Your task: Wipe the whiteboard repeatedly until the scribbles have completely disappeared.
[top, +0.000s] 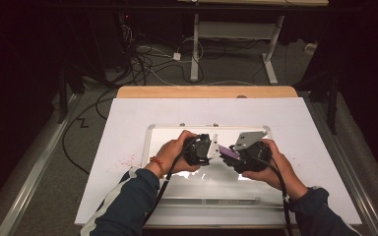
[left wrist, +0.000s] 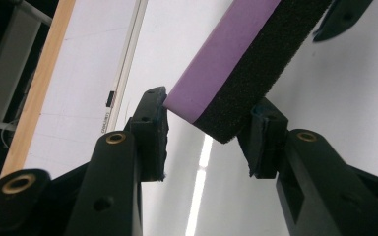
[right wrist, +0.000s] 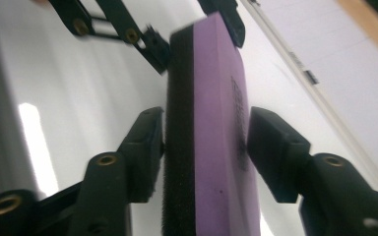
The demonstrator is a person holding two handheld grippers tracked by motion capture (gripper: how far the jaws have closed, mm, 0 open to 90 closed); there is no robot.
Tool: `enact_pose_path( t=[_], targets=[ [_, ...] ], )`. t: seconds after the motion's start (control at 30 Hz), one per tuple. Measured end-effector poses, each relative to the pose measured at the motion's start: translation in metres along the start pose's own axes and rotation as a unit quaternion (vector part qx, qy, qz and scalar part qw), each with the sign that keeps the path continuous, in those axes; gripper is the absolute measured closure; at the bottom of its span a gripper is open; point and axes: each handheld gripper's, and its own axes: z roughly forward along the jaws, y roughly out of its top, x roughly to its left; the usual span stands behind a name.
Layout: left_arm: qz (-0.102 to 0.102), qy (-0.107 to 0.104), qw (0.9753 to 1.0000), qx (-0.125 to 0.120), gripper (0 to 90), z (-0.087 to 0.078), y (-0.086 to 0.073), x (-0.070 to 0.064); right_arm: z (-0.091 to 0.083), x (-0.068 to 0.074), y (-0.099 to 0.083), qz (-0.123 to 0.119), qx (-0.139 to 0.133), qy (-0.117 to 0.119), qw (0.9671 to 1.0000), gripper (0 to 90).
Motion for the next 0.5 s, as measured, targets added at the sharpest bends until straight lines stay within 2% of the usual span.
enact_pose_path(
  t=[0.1, 0.17, 0.2, 0.23, 0.27, 0.33, 0.4, 0.47, 0.5],
  targets=[
    [-0.019, -0.006, 0.9998, -0.002, 56.0, 0.001, -0.002, 0.002, 0.003, 0.004, -0.001, -0.013, -0.001, -0.017, 0.9998, 57.5],
    [-0.037, -0.011, 0.9992, -0.011, 54.7, 0.000, -0.005, 0.003, 0.002, 0.005, -0.002, -0.033, -0.001, -0.032, 0.9989, 61.1],
    [-0.046, -0.002, 0.9988, -0.016, 51.8, -0.001, -0.007, 0.003, 0.002, 0.005, -0.002, -0.023, -0.007, -0.034, 0.9991, 62.6],
    [-0.056, 0.007, 0.9982, -0.021, 44.5, -0.003, -0.009, 0.004, 0.001, 0.002, -0.003, -0.019, -0.008, -0.033, 0.9993, 62.8],
    [-0.071, 0.014, 0.9970, -0.029, 36.9, -0.005, -0.012, 0.005, -0.001, -0.001, -0.005, -0.010, -0.010, -0.031, 0.9994, 62.9],
    [-0.098, 0.035, 0.9935, -0.048, 27.3, -0.014, -0.021, 0.004, -0.004, -0.011, -0.011, 0.022, -0.021, -0.027, 0.9992, 63.1],
    [-0.111, 0.064, 0.9902, -0.056, 23.5, -0.026, -0.033, 0.003, -0.008, -0.021, -0.019, 0.062, -0.025, -0.034, 0.9972, 63.1],
    [-0.126, 0.089, 0.9861, -0.061, 20.6, -0.039, -0.047, 0.000, -0.011, -0.030, -0.029, 0.100, -0.025, -0.048, 0.9936, 63.1],
    [-0.147, 0.099, 0.9814, -0.075, 20.4, -0.045, -0.054, -0.003, -0.011, -0.035, -0.034, 0.120, -0.024, -0.052, 0.9911, 63.1]
  ],
)
